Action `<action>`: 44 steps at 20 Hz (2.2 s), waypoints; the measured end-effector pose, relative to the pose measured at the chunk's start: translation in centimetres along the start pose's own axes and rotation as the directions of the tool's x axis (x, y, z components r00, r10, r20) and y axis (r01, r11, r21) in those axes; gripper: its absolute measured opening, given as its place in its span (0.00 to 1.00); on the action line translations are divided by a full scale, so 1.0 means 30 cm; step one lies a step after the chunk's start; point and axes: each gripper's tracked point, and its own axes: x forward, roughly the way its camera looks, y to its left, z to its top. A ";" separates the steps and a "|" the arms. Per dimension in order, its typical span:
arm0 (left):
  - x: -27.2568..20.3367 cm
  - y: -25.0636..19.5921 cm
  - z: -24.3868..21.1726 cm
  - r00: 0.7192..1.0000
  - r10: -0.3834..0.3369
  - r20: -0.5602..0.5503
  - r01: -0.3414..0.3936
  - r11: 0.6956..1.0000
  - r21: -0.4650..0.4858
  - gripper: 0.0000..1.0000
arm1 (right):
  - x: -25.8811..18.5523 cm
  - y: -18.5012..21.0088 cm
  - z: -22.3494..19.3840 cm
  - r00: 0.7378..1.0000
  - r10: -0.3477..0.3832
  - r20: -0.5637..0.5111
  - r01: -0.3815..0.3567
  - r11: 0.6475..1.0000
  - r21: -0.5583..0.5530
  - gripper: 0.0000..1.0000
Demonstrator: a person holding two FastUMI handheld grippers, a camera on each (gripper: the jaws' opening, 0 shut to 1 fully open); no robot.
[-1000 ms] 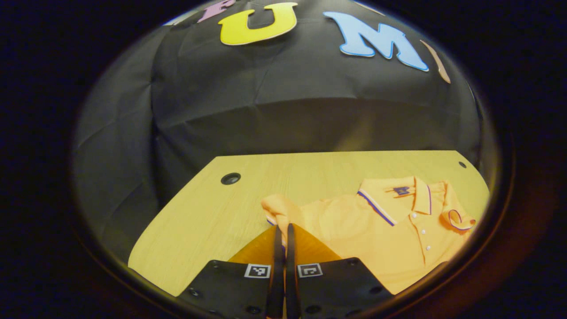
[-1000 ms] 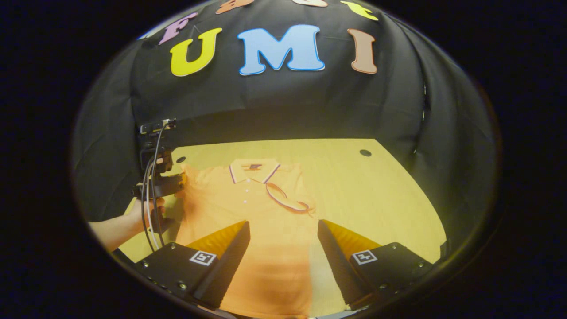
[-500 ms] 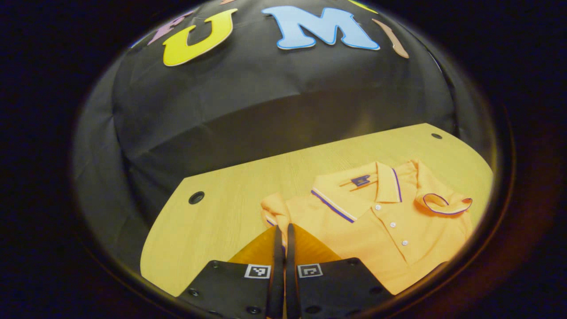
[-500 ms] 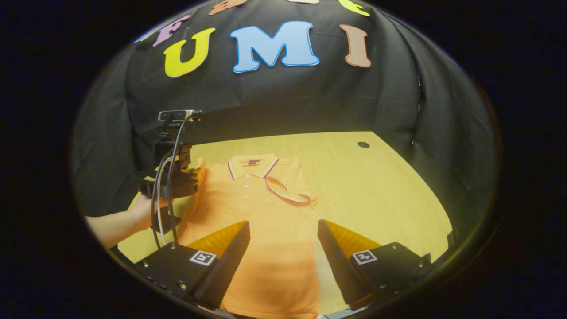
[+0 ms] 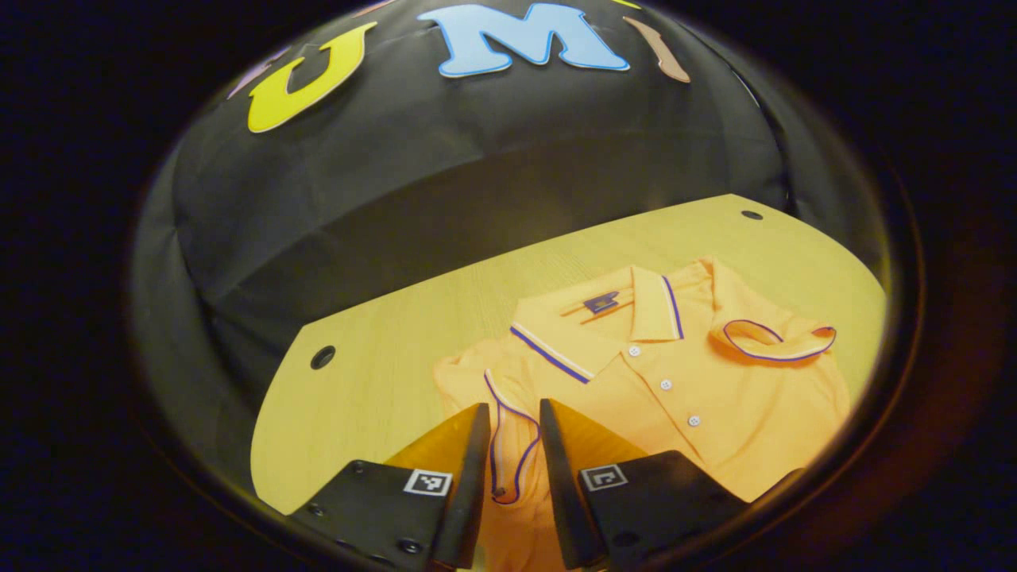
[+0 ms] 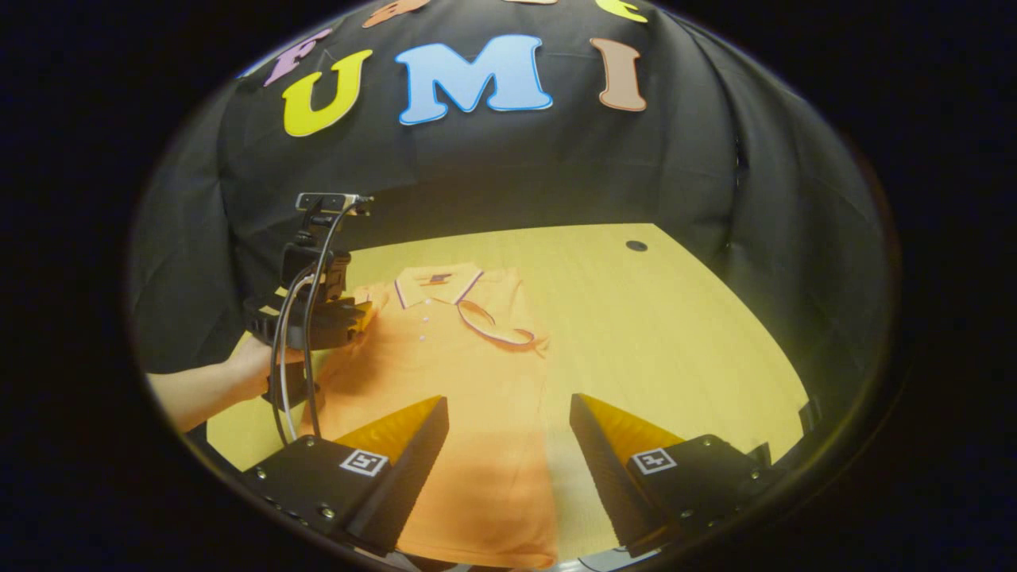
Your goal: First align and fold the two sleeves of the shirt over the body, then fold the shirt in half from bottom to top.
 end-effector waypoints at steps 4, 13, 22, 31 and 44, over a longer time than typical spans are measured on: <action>-0.076 -0.022 -0.001 1.000 -0.023 0.006 0.023 0.998 -0.050 0.84 | -0.027 -0.030 -0.040 1.000 -0.005 -0.003 0.005 1.000 -0.029 0.96; -0.354 -0.022 -0.148 1.000 -0.028 -0.014 0.025 0.985 -0.173 0.97 | -0.068 -0.044 -0.207 0.999 0.020 -0.049 -0.025 0.995 -0.101 0.96; -0.685 -0.031 -0.416 0.995 -0.042 -0.092 0.019 0.971 -0.240 0.97 | -0.123 0.007 -0.445 0.988 0.085 -0.127 -0.104 0.983 -0.148 0.96; -0.965 -0.094 -0.638 0.986 -0.080 -0.146 0.043 0.970 -0.240 0.97 | -0.134 -0.029 -0.603 0.981 0.074 -0.181 -0.102 0.983 -0.155 0.96; -1.134 -0.174 -0.819 0.977 -0.130 -0.171 0.079 0.958 -0.274 1.00 | -0.144 -0.061 -0.739 0.967 0.062 -0.246 -0.095 0.988 -0.123 0.96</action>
